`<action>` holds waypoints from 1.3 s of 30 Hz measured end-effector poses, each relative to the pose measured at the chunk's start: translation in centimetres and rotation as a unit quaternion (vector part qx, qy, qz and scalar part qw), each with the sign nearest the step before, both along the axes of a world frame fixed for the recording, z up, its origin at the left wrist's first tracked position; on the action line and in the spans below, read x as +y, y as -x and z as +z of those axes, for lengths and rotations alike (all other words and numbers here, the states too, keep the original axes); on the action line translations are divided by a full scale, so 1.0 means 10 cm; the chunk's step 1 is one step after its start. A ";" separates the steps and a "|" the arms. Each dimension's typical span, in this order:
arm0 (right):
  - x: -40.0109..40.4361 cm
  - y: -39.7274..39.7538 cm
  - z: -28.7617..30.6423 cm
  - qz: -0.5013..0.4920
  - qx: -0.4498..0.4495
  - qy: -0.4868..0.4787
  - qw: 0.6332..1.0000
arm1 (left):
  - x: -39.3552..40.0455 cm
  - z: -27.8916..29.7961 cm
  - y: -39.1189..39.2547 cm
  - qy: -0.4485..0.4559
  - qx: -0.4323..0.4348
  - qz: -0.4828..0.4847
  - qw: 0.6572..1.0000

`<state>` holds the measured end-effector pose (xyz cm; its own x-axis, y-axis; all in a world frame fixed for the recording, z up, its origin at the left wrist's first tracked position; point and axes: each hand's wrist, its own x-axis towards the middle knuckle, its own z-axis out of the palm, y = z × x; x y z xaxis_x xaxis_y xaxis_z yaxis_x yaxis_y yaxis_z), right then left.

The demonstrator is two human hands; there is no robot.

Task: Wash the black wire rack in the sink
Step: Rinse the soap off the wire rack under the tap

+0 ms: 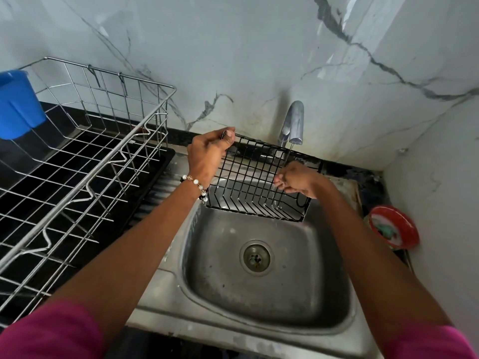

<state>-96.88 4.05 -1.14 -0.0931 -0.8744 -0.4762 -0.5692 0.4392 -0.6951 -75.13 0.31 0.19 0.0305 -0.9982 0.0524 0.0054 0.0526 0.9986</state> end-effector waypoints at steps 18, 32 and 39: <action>-0.04 -0.02 0.29 0.138 0.022 -0.075 0.987 | -0.01 -0.27 0.21 -0.018 0.094 -0.102 0.990; -0.09 -0.16 0.27 0.133 -0.102 -0.033 0.985 | 0.00 -0.35 0.33 -0.056 0.119 -0.119 0.984; -0.13 -0.16 0.18 0.142 -0.033 -0.059 0.987 | 0.02 -0.35 0.33 -0.062 0.099 -0.119 0.986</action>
